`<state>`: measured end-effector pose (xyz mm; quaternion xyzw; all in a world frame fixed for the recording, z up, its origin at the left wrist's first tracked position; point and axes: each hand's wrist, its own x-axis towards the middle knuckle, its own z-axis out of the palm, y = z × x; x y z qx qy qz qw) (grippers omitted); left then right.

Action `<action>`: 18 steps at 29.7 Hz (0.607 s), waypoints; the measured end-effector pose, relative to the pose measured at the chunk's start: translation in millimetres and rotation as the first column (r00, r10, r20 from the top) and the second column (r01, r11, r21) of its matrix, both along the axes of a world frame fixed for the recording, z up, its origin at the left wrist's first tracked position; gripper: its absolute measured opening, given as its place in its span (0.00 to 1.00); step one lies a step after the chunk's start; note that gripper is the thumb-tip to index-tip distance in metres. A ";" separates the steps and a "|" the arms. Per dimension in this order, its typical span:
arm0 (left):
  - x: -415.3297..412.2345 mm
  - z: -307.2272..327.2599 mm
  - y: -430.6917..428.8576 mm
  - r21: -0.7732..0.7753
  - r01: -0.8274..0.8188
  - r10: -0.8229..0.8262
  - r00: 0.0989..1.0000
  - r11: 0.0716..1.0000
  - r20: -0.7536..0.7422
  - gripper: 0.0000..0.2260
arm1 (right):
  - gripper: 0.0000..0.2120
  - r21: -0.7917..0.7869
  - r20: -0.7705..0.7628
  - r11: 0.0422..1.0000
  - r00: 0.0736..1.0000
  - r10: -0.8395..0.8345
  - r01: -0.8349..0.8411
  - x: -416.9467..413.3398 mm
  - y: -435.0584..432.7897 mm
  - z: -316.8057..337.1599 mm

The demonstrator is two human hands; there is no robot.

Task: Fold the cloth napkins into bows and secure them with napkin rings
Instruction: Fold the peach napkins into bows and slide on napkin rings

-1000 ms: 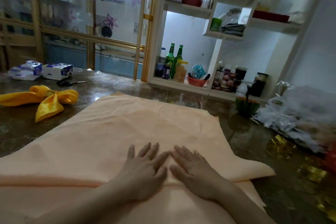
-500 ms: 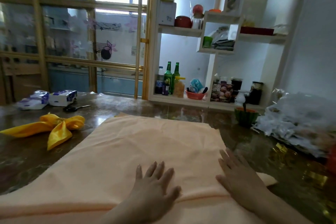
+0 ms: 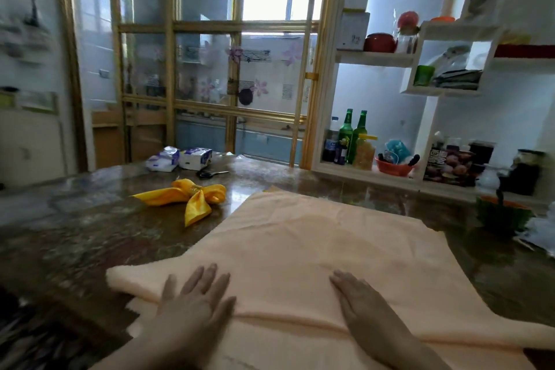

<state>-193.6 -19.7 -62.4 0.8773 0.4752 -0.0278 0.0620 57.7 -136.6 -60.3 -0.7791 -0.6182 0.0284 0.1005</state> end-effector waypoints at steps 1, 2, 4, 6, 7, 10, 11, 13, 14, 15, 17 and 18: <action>-21.6 -1.3 11.9 -0.018 -0.065 0.065 0.998 0.998 0.011 0.29 | 0.22 -0.006 0.006 1.000 1.000 -0.003 0.003 0.4 0.4 0.6; -44.2 -3.3 23.8 -0.036 -0.134 0.134 0.991 0.990 0.020 0.25 | 0.22 0.003 0.016 1.000 1.000 0.001 -0.001 -1.9 1.4 0.5; -81.1 -8.3 45.9 -0.044 -0.253 0.252 0.968 0.967 -0.011 0.24 | 0.22 -0.004 0.048 1.000 0.999 -0.003 0.003 -7.5 1.7 0.4; -102.1 -2.5 61.3 -0.015 -0.371 0.369 0.927 0.929 -0.071 0.24 | 0.23 -0.067 0.088 0.997 0.996 -0.026 0.032 -10.1 3.8 5.2; -104.9 4.8 64.9 0.038 -0.412 0.414 0.906 0.910 -0.091 0.24 | 0.22 -0.093 0.099 0.995 0.994 -0.036 0.045 -10.6 5.7 11.9; -78.6 37.8 71.0 0.187 -0.386 0.404 0.912 0.903 -0.065 0.24 | 0.16 -0.101 0.018 0.995 1.000 -0.017 0.019 -7.1 16.8 35.5; -58.5 47.8 72.2 0.186 -0.322 0.333 0.942 0.929 -0.036 0.23 | 0.15 -0.105 -0.020 0.994 1.000 -0.021 0.019 -3.1 22.9 41.1; -10.5 70.1 73.1 0.140 -0.156 0.161 0.987 0.978 -0.024 0.19 | 0.16 -0.066 -0.057 0.997 0.998 -0.031 0.028 10.3 40.4 51.3; 23.9 77.1 76.0 0.107 -0.063 0.067 0.997 0.992 -0.034 0.19 | 0.16 -0.045 -0.055 0.998 0.997 -0.052 0.049 23.9 52.1 51.5; 49.2 89.0 72.7 0.095 -0.002 0.006 0.999 0.995 -0.038 0.20 | 0.17 -0.018 -0.064 0.997 0.995 -0.075 0.074 29.3 56.6 53.7; 109.3 92.8 85.5 0.083 0.113 -0.112 0.994 0.990 -0.019 0.21 | 0.19 -0.012 -0.081 0.988 0.985 -0.152 0.152 51.3 72.5 49.6; 126.8 92.8 86.8 0.079 0.123 -0.124 0.992 0.989 0.007 0.22 | 0.22 -0.015 -0.086 0.977 0.974 -0.212 0.211 50.6 75.9 50.6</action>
